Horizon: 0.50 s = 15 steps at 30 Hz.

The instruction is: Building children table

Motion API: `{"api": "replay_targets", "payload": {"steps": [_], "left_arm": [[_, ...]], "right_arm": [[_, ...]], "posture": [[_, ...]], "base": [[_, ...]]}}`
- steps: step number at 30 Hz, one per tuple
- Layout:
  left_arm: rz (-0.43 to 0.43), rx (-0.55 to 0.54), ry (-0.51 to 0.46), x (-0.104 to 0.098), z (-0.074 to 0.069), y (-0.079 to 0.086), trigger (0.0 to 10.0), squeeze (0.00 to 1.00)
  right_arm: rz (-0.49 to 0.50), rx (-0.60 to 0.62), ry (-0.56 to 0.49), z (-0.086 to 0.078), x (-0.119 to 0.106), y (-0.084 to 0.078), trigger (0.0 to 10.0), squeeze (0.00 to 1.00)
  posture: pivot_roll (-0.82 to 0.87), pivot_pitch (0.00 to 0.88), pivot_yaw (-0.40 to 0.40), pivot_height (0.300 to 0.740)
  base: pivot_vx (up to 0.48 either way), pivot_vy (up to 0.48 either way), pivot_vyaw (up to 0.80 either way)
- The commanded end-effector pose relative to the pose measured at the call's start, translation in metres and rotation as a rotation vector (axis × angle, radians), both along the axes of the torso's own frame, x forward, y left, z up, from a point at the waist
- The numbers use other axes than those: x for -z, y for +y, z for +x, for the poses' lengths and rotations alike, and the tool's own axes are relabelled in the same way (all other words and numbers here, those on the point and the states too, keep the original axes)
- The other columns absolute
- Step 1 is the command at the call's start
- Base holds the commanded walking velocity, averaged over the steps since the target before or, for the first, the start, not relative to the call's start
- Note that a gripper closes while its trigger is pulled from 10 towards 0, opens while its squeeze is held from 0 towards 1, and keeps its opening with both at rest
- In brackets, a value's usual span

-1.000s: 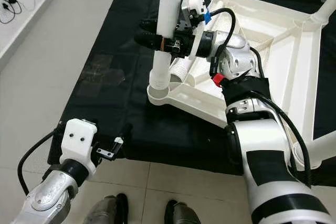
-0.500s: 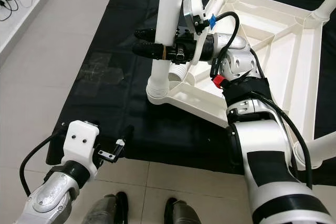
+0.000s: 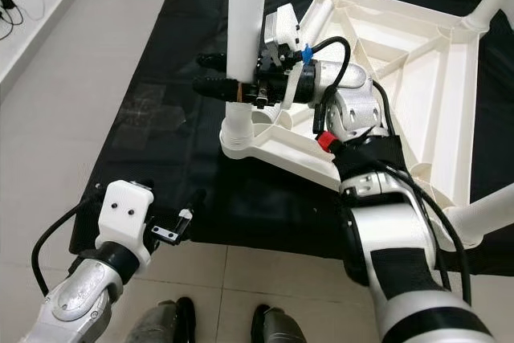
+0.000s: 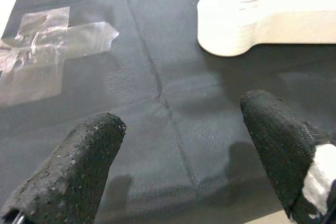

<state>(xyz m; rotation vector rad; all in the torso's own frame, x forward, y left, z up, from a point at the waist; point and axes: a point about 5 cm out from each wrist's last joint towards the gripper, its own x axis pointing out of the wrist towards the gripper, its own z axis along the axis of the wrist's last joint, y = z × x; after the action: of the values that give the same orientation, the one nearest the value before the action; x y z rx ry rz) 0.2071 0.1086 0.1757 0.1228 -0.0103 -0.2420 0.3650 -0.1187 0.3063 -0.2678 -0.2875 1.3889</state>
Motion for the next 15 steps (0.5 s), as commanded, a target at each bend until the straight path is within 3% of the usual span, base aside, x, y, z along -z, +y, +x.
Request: {"api": "replay_targets", "payload": {"steps": [1,15], "left_arm": [[0.019,-0.012,0.022,0.006,0.000,0.003,10.0,0.00],[0.035,-0.033,0.007,0.003,0.005,0.010,10.0,0.00]], "right_arm": [[-0.069,0.033,0.142,0.004,0.036,0.005,10.0,0.00],[-0.079,0.203,0.214,0.008,0.057,0.015,10.0,0.00]], "posture": [[0.15,0.261,-0.033,0.740],[0.15,0.274,-0.036,0.740]], "base": [[0.000,0.000,0.00],[0.000,0.000,0.00]]}}
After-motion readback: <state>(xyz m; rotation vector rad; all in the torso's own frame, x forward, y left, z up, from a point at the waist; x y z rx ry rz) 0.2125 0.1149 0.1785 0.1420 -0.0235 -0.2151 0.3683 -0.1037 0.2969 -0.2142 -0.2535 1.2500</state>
